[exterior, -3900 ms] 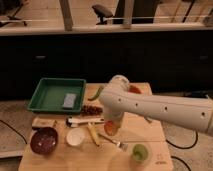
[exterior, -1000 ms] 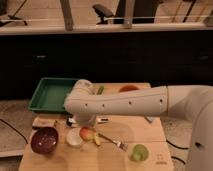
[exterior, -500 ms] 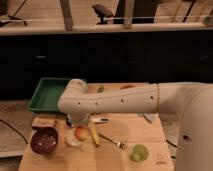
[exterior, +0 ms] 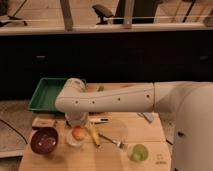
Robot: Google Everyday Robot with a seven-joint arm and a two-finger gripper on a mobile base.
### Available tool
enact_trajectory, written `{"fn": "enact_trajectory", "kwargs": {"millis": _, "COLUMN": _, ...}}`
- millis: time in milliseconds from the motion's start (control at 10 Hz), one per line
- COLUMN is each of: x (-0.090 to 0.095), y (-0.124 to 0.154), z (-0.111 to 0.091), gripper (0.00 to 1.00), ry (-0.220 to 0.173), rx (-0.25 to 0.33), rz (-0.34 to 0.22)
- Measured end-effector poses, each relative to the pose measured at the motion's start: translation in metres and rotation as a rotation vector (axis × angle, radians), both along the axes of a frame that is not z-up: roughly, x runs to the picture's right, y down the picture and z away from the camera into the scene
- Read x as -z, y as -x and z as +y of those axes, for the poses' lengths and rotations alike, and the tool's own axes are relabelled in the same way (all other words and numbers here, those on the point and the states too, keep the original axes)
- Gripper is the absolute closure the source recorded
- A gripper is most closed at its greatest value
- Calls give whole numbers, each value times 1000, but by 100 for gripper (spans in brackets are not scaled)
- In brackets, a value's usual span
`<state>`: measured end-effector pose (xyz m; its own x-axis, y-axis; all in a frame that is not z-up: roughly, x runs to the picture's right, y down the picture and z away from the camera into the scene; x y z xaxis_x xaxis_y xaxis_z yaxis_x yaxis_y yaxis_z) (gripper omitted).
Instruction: Place apple in paper cup
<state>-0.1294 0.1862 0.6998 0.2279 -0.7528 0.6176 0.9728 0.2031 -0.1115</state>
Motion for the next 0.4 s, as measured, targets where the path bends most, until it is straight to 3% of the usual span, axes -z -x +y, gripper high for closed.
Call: {"fn": "enact_trajectory", "kwargs": {"millis": 400, "x": -2, "y": 6, "z": 2, "gripper": 100, "ry": 17, "rx": -9, "rz": -12}}
